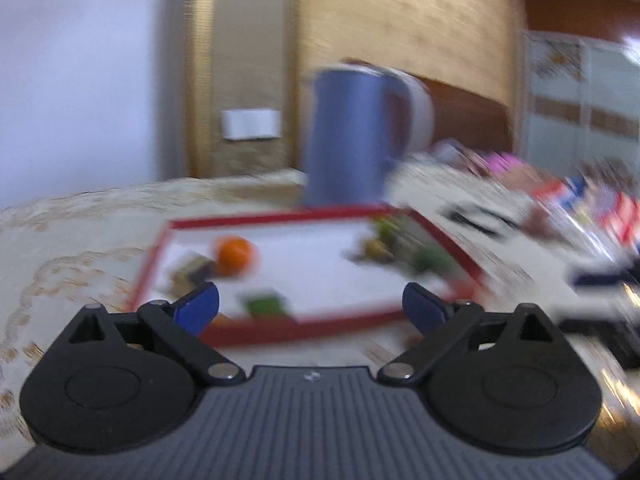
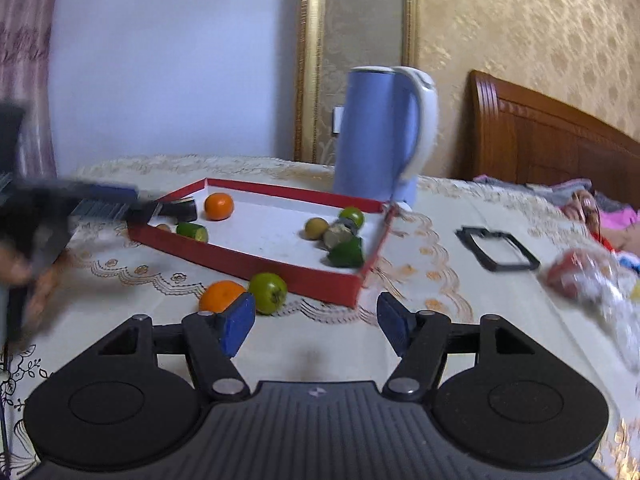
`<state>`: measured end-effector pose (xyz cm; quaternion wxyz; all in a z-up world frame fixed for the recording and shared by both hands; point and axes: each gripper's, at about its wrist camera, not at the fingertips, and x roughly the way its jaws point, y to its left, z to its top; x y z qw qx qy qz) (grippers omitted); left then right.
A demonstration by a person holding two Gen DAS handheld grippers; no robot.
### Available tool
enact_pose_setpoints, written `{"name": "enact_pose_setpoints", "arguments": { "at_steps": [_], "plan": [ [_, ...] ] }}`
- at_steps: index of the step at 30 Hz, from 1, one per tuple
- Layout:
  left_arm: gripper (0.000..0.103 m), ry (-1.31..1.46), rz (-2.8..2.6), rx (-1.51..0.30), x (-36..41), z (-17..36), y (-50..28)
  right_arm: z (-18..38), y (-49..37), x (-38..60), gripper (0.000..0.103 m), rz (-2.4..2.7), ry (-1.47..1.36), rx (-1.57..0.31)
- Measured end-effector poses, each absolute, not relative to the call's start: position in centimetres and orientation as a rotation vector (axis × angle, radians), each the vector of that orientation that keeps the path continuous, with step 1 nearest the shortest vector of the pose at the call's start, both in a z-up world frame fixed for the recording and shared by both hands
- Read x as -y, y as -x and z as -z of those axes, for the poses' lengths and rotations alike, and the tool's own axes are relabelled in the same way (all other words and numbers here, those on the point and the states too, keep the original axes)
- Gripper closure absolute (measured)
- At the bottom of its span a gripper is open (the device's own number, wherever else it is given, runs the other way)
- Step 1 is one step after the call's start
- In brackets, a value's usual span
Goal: Organize fruits
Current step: 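Grasp the mandarin beside the box with the left gripper while the right grasps the green tomato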
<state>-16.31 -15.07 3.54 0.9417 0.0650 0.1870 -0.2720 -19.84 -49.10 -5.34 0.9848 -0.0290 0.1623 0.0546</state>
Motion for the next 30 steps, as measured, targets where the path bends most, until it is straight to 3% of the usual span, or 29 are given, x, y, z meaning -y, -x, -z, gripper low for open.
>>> {"name": "enact_pose_setpoints", "arguments": {
  "at_steps": [8,10,15,18,20,22,24,30],
  "plan": [
    [0.004,-0.296,0.620,-0.487,21.4,-1.2,19.4,6.8,21.2,52.3,0.035,-0.121,-0.064,-0.292],
    [0.004,-0.288,0.608,-0.520,22.2,-0.7,18.9,7.2,21.9,52.9,0.031,-0.119,-0.077,-0.285],
    [0.007,-0.199,0.560,-0.594,22.7,-0.1,17.0,7.9,22.5,54.0,0.030,-0.115,-0.091,-0.287],
    [0.036,-0.184,0.547,-0.616,23.0,0.2,16.3,8.3,22.5,54.2,0.030,-0.129,-0.100,-0.290],
    [0.048,-0.197,0.540,-0.606,23.2,0.2,16.4,8.5,22.6,54.1,0.030,-0.135,-0.095,-0.290],
    [0.052,-0.191,0.551,-0.610,23.1,0.1,16.5,8.6,22.5,54.0,0.030,-0.142,-0.092,-0.289],
    [0.063,-0.184,0.564,-0.609,22.9,0.0,16.6,8.7,22.4,53.9,0.030,-0.144,-0.089,-0.294],
    [0.064,-0.160,0.556,-0.587,21.8,-0.5,17.1,8.3,22.4,53.4,0.030,-0.144,-0.072,-0.302]
  ]
}}
